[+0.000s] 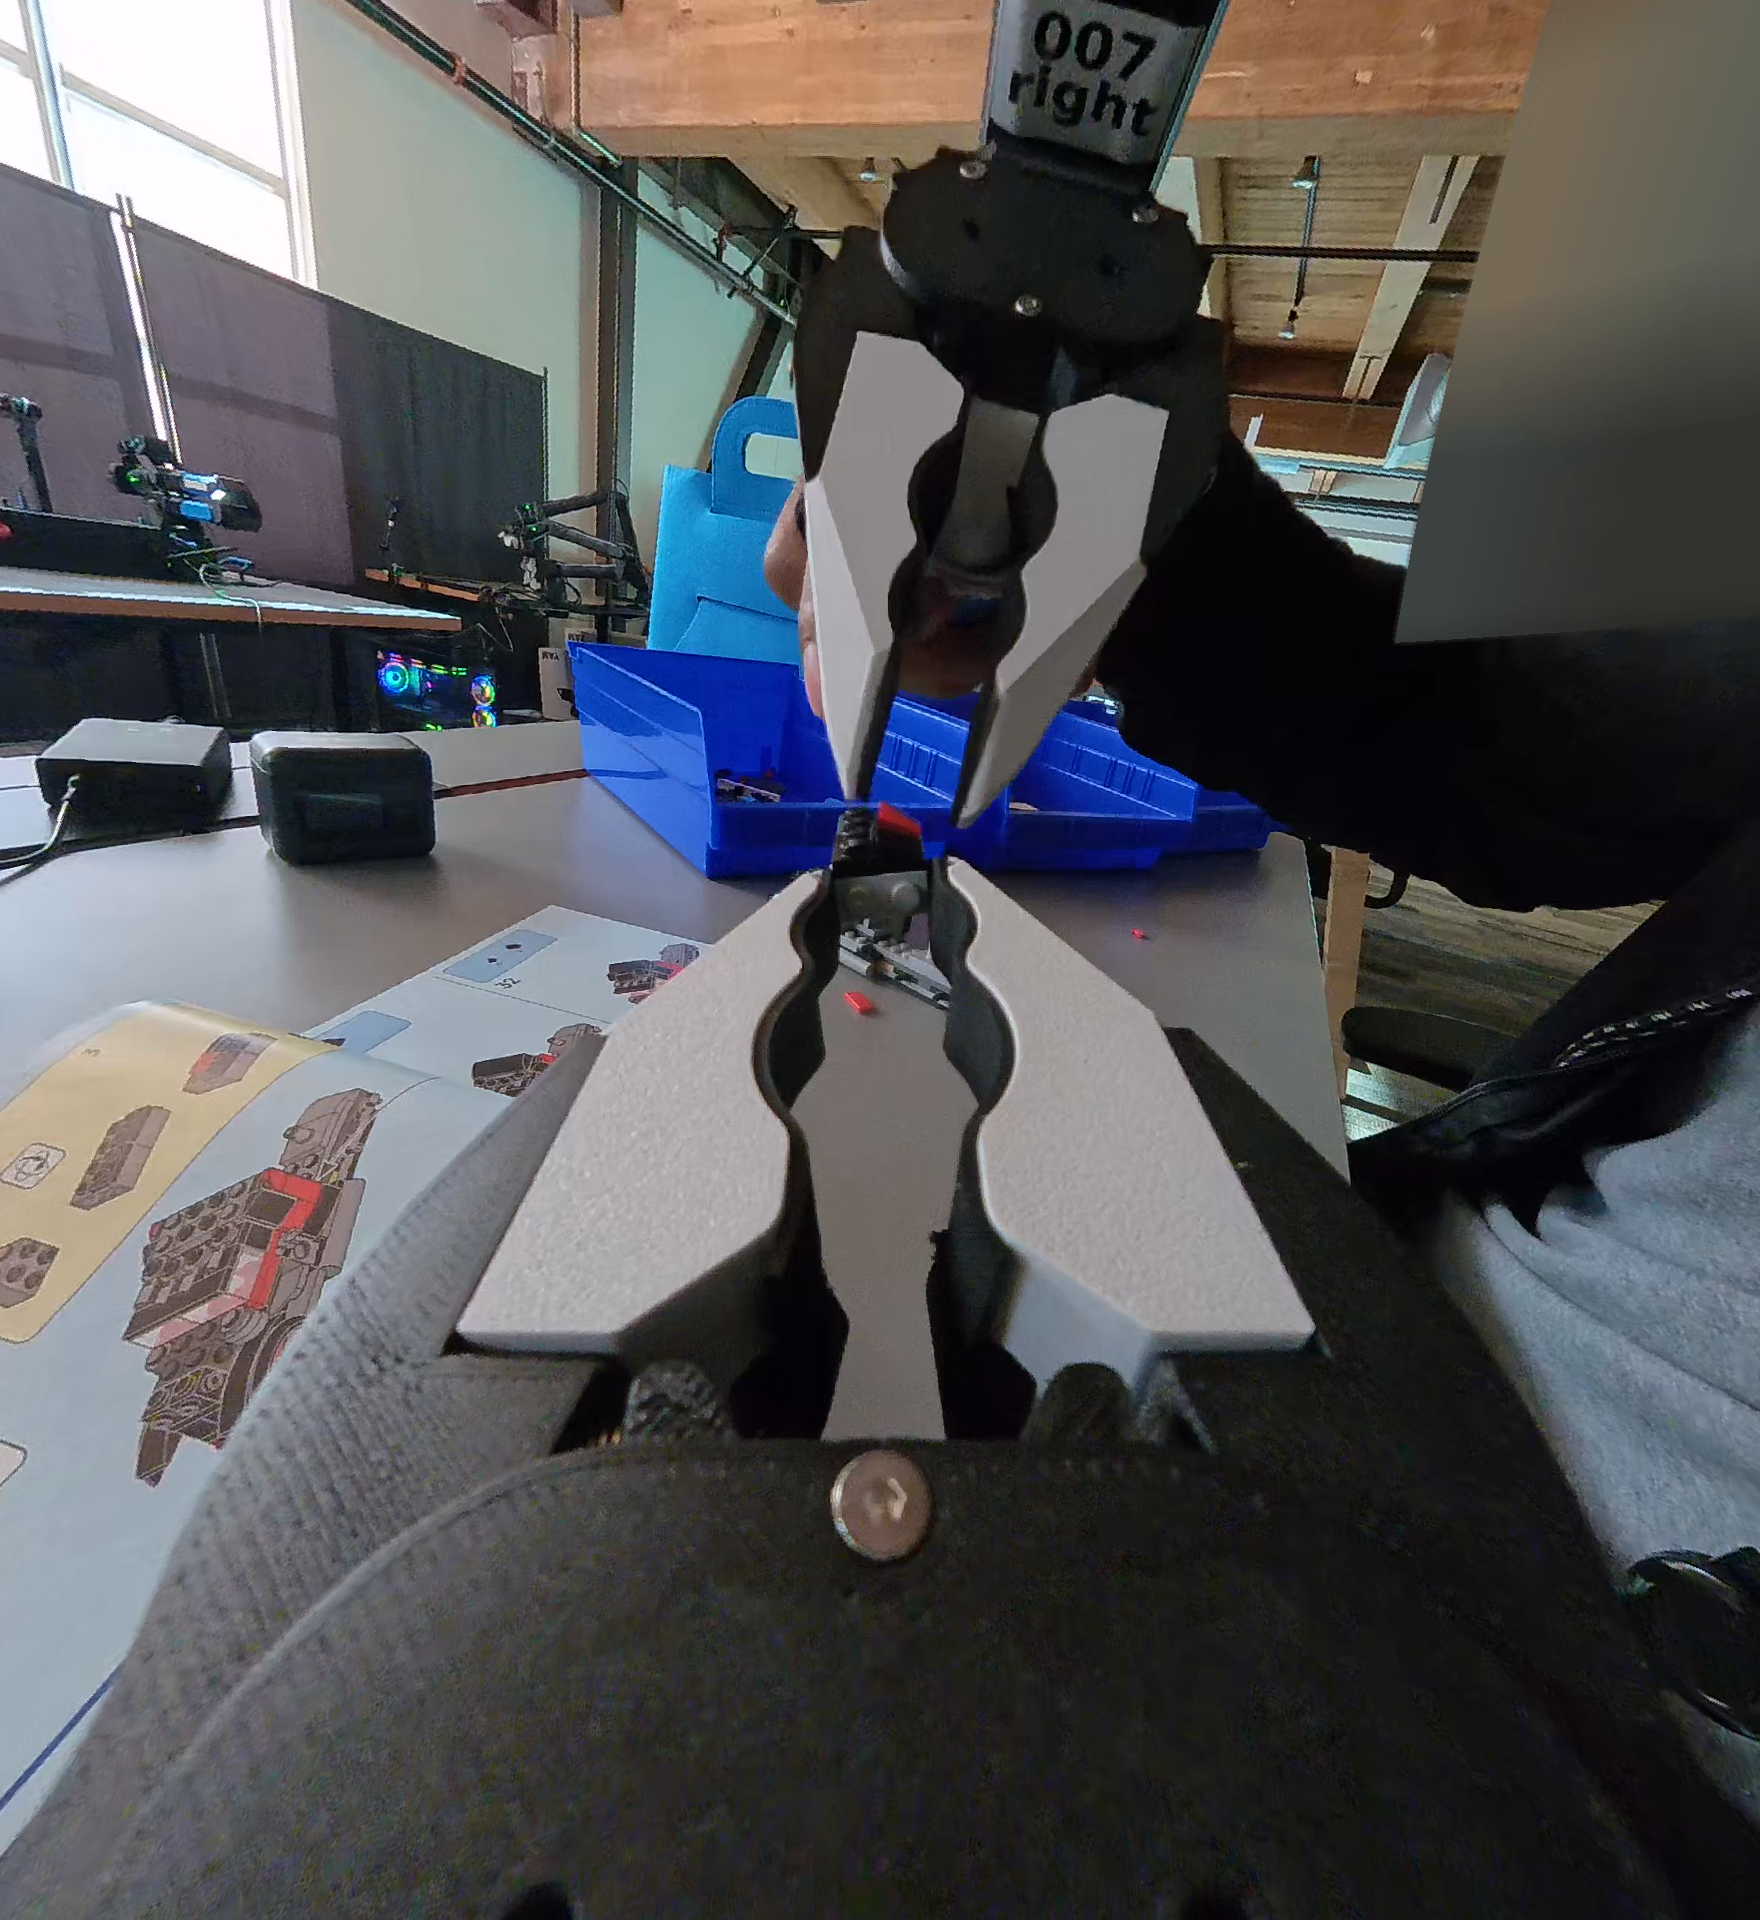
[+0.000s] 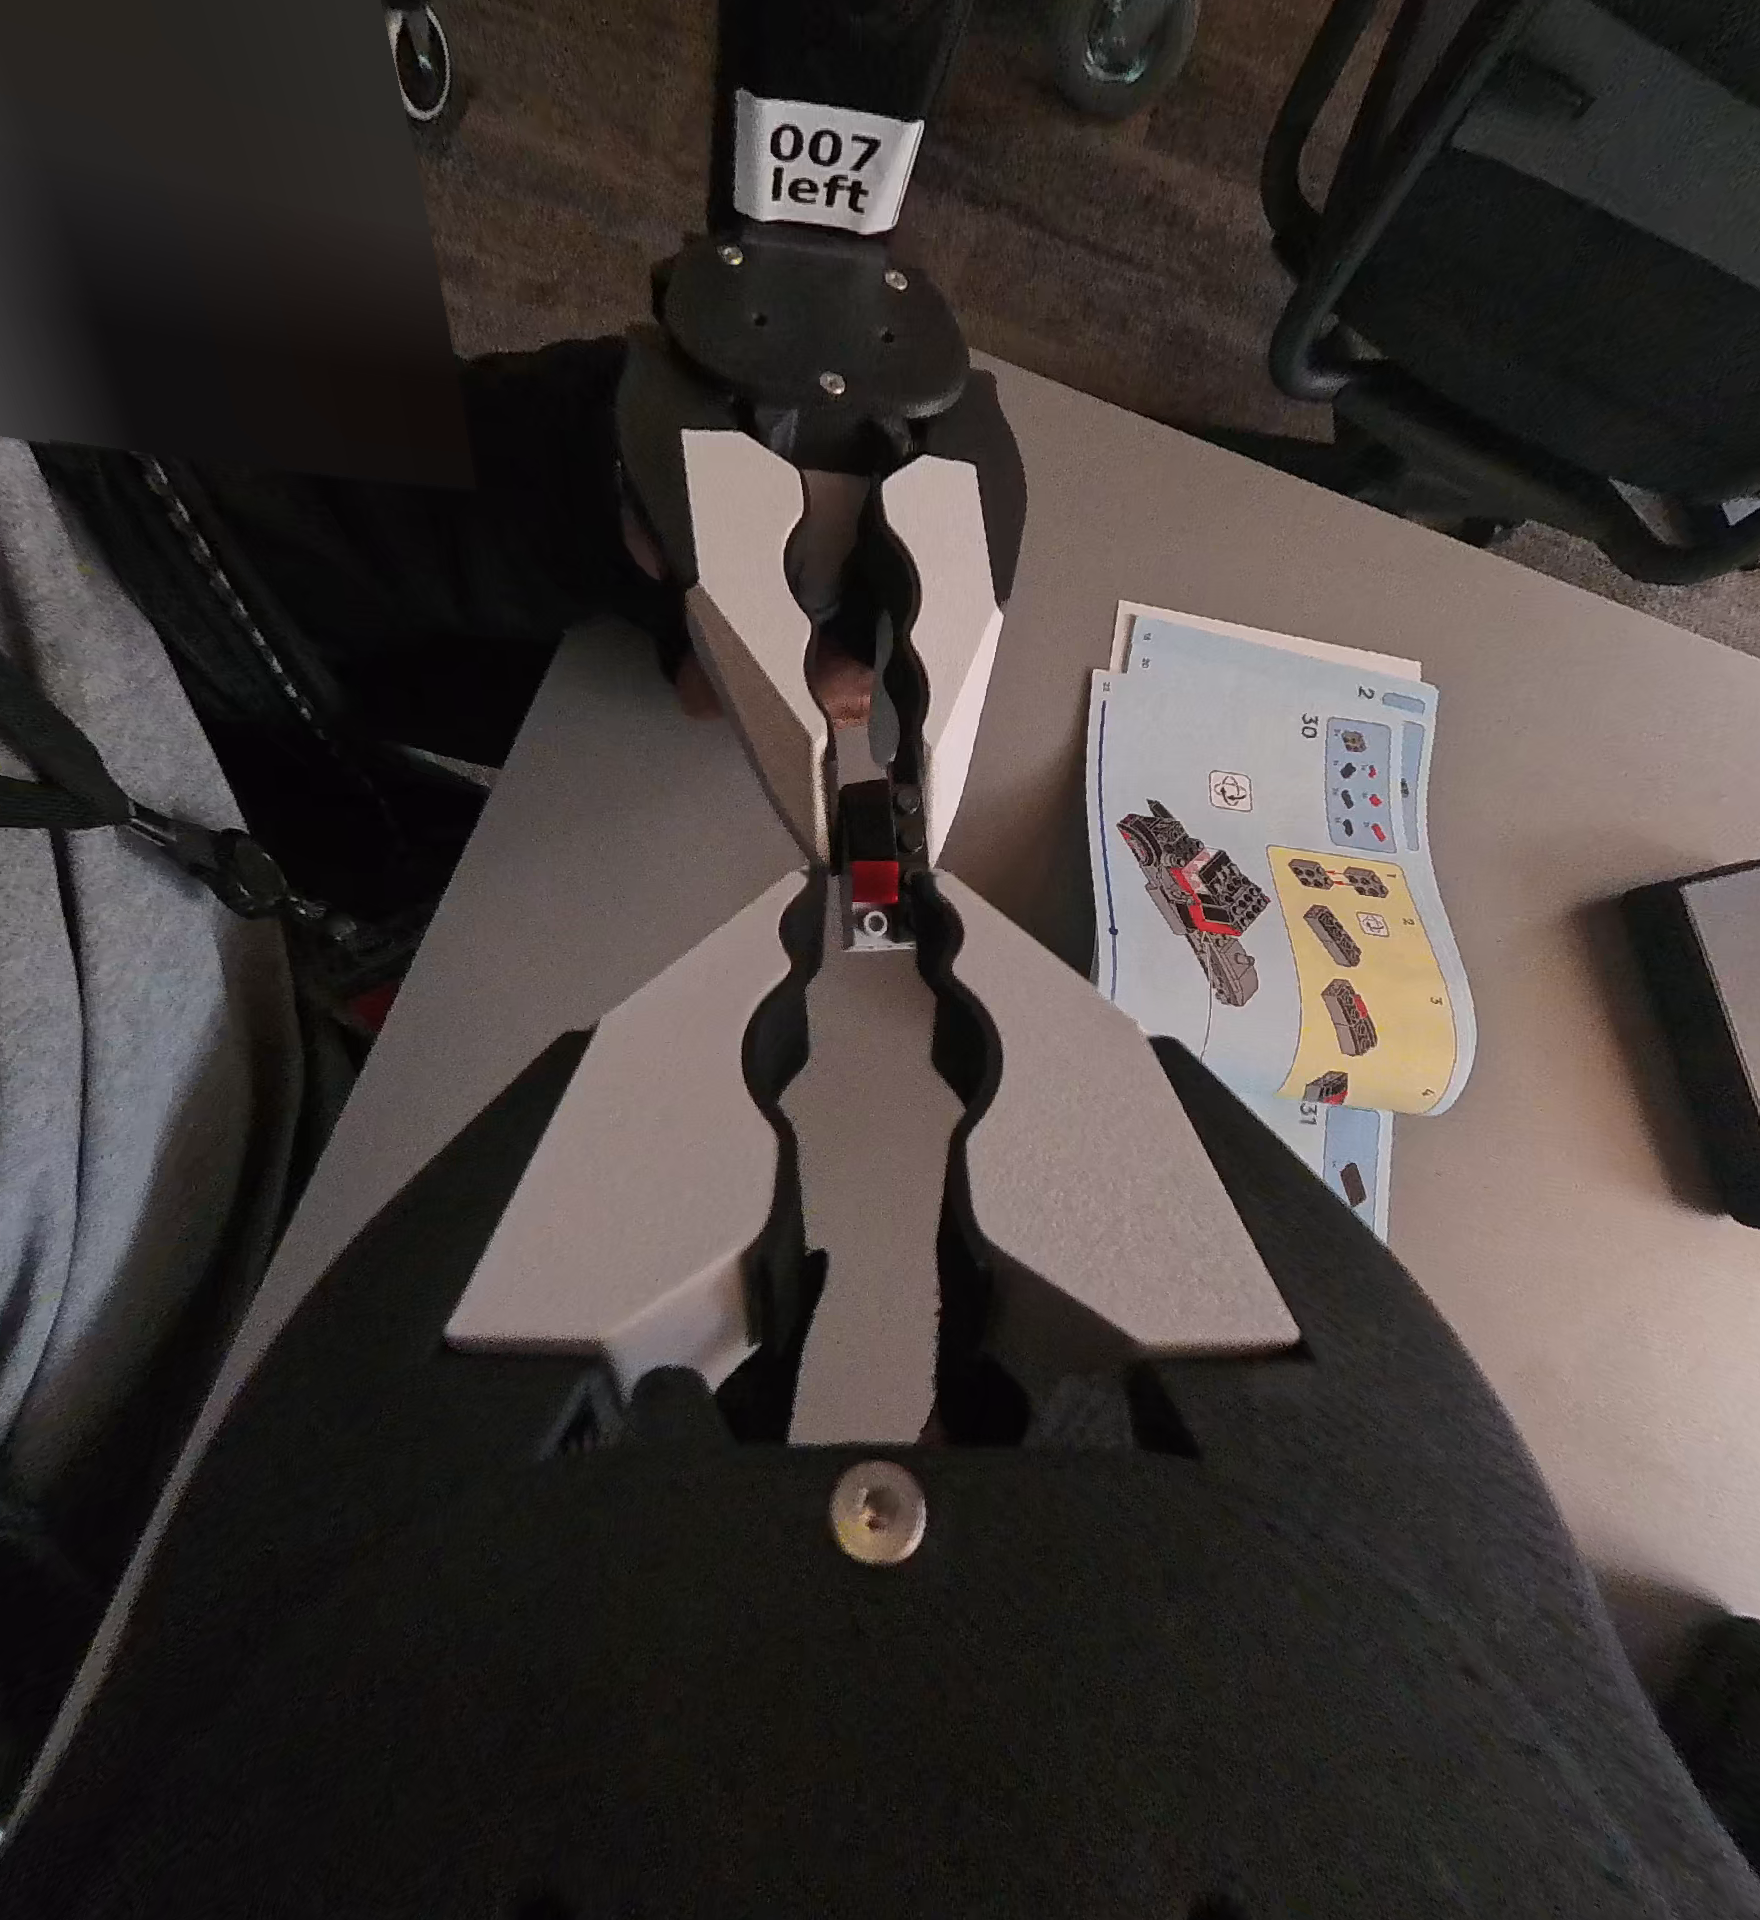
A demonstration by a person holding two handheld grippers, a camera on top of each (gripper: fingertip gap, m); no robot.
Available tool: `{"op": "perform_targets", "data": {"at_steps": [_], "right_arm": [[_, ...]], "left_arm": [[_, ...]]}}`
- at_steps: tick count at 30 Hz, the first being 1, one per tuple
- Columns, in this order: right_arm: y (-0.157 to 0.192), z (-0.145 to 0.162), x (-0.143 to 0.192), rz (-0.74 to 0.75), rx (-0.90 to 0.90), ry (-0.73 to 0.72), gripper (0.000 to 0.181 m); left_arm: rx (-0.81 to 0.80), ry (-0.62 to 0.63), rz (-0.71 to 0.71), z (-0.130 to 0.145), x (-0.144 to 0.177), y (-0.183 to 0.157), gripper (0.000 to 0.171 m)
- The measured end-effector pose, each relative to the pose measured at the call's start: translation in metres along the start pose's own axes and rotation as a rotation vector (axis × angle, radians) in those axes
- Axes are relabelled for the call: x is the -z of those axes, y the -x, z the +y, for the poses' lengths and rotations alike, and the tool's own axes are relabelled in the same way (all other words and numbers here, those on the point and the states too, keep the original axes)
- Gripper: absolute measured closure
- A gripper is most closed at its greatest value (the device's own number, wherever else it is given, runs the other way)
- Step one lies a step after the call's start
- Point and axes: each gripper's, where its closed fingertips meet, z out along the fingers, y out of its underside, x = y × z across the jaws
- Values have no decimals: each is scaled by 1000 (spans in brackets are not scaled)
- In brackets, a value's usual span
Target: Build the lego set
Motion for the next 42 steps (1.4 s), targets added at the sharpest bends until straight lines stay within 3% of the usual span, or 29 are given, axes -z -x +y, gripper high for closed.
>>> {"op": "perform_targets", "data": {"at_steps": [4, 7, 13, 15, 21, 42], "right_arm": [[-2, -1, 5, 66, 17, -78, 157], [-7, 2, 10, 235, 89, -186, 153], [-4, 6, 13, 606, 454, -251, 149], [-2, 1, 11, 664, 541, -239, 148], [-1, -4, -2, 686, 671, -177, 148], [-4, -9, -9, 728, 812, -106, 163]], "left_arm": [[10, -12, -2, -2, 1, 1, 154], [24, -23, -3, -3, 3, 3, 154], [47, -30, 6, -4, 2, 2, 154], [46, -24, 8, -3, 1, 1, 154], [50, -22, 6, -3, 1, 1, 154], [87, -35, 37, -5, 4, 0, 155]]}}
